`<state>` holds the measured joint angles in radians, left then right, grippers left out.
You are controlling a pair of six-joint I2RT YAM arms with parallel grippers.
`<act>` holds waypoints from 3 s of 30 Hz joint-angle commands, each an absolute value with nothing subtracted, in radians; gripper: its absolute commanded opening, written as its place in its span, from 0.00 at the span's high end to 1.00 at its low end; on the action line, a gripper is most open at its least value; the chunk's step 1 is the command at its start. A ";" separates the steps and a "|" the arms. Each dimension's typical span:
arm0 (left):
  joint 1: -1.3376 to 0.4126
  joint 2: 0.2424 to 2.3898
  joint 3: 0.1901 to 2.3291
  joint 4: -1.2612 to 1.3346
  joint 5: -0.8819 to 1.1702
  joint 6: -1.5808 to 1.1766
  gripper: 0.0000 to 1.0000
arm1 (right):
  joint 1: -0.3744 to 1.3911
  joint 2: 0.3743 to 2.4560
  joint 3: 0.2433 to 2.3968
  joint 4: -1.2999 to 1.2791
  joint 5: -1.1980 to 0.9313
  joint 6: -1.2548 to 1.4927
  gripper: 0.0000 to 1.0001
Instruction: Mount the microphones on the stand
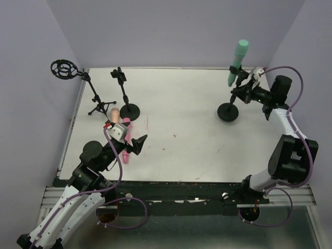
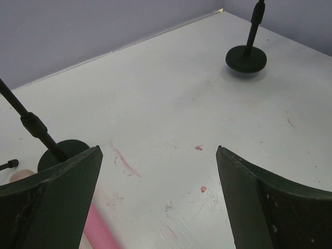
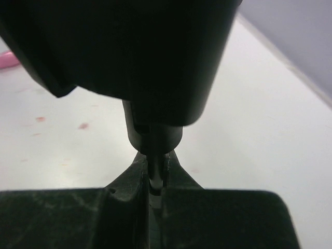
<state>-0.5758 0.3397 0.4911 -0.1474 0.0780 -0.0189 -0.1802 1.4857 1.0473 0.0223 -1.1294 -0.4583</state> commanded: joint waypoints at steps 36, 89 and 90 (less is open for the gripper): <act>-0.572 0.307 0.489 -0.126 0.089 -0.023 0.01 | -0.393 1.678 1.034 0.562 -0.692 -0.163 0.13; -0.091 1.124 0.637 0.622 0.265 -0.080 0.11 | -0.425 1.149 0.807 -0.425 -1.282 -0.337 0.10; -0.086 1.159 0.635 0.664 0.255 -0.078 0.11 | -0.425 1.149 0.808 -0.425 -1.282 -0.337 0.10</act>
